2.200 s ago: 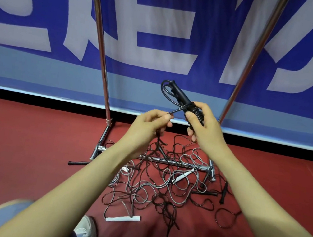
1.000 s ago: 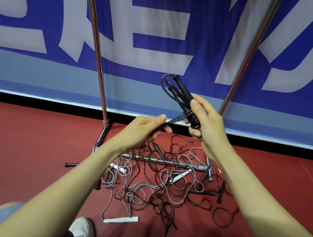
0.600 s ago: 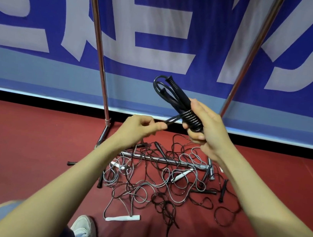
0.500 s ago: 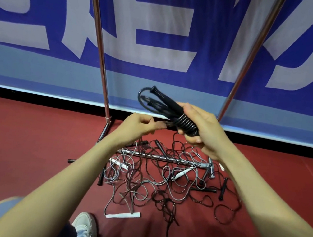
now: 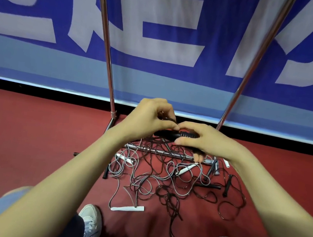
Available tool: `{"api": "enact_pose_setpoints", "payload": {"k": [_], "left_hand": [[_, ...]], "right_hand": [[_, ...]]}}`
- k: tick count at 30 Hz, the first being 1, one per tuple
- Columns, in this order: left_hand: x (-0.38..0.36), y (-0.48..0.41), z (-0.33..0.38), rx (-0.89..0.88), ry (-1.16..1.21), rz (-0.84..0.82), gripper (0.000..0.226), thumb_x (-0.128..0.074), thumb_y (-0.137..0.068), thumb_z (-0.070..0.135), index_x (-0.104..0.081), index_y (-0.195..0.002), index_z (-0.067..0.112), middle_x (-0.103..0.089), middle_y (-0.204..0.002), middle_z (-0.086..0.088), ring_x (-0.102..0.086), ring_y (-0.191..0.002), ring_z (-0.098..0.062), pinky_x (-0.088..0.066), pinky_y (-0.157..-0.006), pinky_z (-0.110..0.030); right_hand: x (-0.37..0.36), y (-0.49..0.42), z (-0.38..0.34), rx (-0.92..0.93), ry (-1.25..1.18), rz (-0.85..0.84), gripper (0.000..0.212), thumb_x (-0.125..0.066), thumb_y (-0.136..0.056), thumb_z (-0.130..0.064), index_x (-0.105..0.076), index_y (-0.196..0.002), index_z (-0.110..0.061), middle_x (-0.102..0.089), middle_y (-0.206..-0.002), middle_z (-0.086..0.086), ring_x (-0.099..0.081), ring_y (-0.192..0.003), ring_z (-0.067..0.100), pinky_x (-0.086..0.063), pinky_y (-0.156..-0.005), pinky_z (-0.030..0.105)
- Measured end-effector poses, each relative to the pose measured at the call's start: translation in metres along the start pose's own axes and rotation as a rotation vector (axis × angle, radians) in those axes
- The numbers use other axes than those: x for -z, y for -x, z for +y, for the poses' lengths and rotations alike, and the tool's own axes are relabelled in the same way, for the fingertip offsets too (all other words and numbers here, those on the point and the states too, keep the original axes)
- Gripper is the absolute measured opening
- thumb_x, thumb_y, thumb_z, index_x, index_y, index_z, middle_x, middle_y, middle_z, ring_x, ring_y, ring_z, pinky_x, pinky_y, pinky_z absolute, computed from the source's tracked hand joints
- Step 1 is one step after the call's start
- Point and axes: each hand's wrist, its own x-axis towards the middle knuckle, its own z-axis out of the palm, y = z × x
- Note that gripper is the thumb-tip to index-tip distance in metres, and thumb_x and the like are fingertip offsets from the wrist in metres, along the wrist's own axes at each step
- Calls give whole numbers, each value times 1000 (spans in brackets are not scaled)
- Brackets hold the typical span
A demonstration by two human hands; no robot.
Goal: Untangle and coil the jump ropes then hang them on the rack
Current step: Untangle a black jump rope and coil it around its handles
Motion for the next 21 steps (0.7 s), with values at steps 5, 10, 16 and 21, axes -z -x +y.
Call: {"api": "enact_pose_setpoints", "payload": {"k": [5, 10, 16, 21], "left_hand": [[2, -1, 9, 176, 2, -123, 15, -70, -87, 29, -69, -88, 14, -69, -73, -1, -55, -54, -6, -43, -56, -19], [-10, -1, 9, 533, 503, -397, 38, -42, -103, 28, -61, -113, -3, -71, -87, -10, -57, -58, -12, -47, -58, -19], [-11, -1, 5, 527, 667, -357, 13, -60, -92, 10, -68, -96, 1, -72, -81, -8, -68, -70, -14, -54, -66, -24], [-16, -2, -3, 99, -309, 328, 9, -65, -88, 20, -67, -87, 11, -70, -82, -3, -64, -75, -24, -51, -70, -38]], "right_hand": [[9, 1, 4, 48, 500, 299, 24, -61, -91, -43, -53, -112, -34, -65, -95, -5, -64, -76, 18, -48, -68, 34], [7, -4, 11, 128, 739, 538, 31, -51, -95, -46, -49, -120, -28, -59, -113, -3, -60, -101, 26, -40, -74, 36], [3, -2, 9, 222, 739, 631, 38, -52, -96, -41, -50, -129, -23, -56, -120, -2, -63, -95, 32, -43, -71, 38], [0, -4, 3, 188, 677, 688, 33, -51, -97, -39, -49, -123, -18, -53, -112, 0, -59, -89, 35, -43, -70, 39]]}}
